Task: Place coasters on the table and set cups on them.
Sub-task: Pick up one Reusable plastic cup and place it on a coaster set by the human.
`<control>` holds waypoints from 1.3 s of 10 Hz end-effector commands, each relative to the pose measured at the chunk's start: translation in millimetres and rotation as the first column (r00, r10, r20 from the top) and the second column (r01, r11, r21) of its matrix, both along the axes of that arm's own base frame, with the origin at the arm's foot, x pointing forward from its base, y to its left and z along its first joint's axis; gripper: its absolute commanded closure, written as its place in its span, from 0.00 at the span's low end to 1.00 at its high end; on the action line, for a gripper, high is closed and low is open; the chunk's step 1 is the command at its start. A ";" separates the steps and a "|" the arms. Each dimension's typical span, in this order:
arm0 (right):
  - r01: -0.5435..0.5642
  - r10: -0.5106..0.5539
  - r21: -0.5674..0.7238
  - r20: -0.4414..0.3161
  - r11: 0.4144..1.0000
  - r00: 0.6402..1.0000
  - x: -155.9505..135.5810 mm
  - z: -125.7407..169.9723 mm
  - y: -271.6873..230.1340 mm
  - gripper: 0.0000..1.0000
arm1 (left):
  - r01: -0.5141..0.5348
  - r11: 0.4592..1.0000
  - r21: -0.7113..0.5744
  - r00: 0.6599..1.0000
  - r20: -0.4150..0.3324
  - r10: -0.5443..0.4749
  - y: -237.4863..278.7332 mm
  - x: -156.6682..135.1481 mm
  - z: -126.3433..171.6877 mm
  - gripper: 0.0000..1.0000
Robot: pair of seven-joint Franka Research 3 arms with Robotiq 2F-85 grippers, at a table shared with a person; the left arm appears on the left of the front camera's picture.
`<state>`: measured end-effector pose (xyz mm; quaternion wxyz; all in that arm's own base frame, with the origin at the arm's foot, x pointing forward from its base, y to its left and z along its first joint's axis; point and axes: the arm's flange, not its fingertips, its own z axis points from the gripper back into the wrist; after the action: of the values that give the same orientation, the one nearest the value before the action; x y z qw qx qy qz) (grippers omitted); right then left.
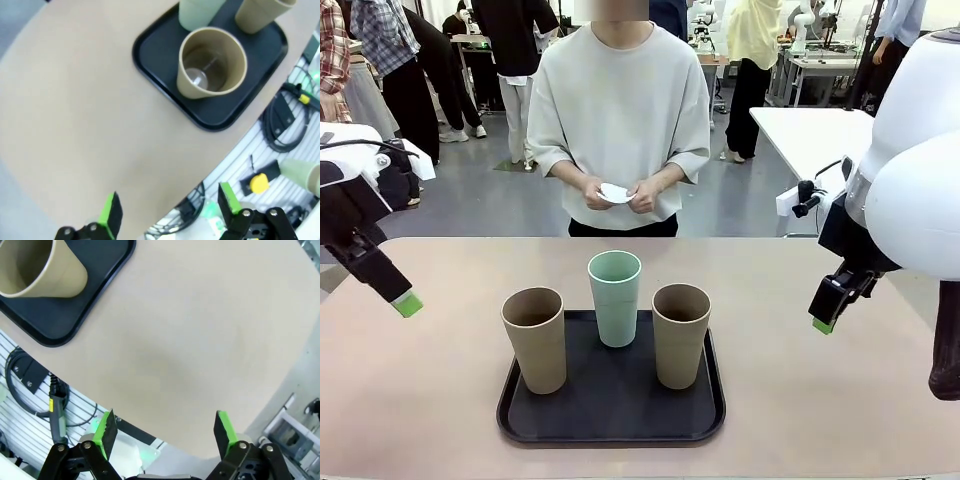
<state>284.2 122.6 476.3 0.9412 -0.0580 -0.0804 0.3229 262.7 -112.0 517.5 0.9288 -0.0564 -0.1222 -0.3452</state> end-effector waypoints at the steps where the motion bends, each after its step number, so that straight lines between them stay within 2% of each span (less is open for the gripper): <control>1: -0.004 0.004 0.016 0.022 1.000 1.000 4.9 1.7 -2.2 0.00 | -0.002 1.000 0.002 1.000 0.017 0.002 -0.7 9.2 -3.6 0.00; 2: 0.000 0.000 0.000 0.000 1.000 1.000 0.0 0.0 0.0 0.00 | 0.000 1.000 0.000 1.000 0.000 0.000 0.0 0.0 0.0 0.00; 3: 0.054 -0.029 0.226 -0.114 0.973 0.993 13.9 -3.3 -17.3 0.00 | -0.024 0.963 -0.270 0.997 -0.080 0.002 16.6 16.7 -6.7 0.00; 4: 0.133 -0.052 0.402 -0.204 0.906 0.977 19.4 -0.8 -47.6 0.00 | -0.103 0.850 -0.517 0.979 -0.202 -0.004 43.5 22.3 -8.8 0.00; 5: 0.195 -0.047 0.537 -0.276 0.820 0.960 16.1 1.3 -79.5 0.00 | -0.200 0.724 -0.660 0.961 -0.277 0.013 70.8 17.9 -8.1 0.00; 6: 0.240 0.020 0.671 -0.354 0.702 0.935 11.6 1.6 -113.5 0.00 | -0.267 0.605 -0.750 0.946 -0.325 0.014 99.3 14.9 -9.6 0.00; 8: 0.322 -0.012 0.771 -0.379 0.550 0.925 11.0 0.3 -168.4 0.00 | -0.337 0.478 -0.811 0.921 -0.390 -0.012 136.5 16.9 -24.9 0.00; 9: 0.373 -0.040 0.789 -0.407 0.489 0.912 5.5 -4.8 -187.9 0.00 | -0.386 0.456 -0.802 0.903 -0.430 0.007 155.7 11.5 -26.3 0.00; 11: 0.419 -0.079 0.801 -0.429 0.427 0.900 9.2 -6.1 -219.6 0.00 | -0.460 0.443 -0.769 0.869 -0.493 0.048 185.4 11.0 -41.5 0.00; 13: 0.442 -0.086 0.797 -0.448 0.412 0.890 7.2 -7.1 -236.9 0.00 | -0.514 0.445 -0.733 0.842 -0.530 0.101 206.2 4.1 -47.5 0.00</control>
<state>286.2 -113.3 465.9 0.8730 0.4784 -0.0598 0.0738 267.3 93.0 466.8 0.8161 -0.5705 -0.0859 -0.0342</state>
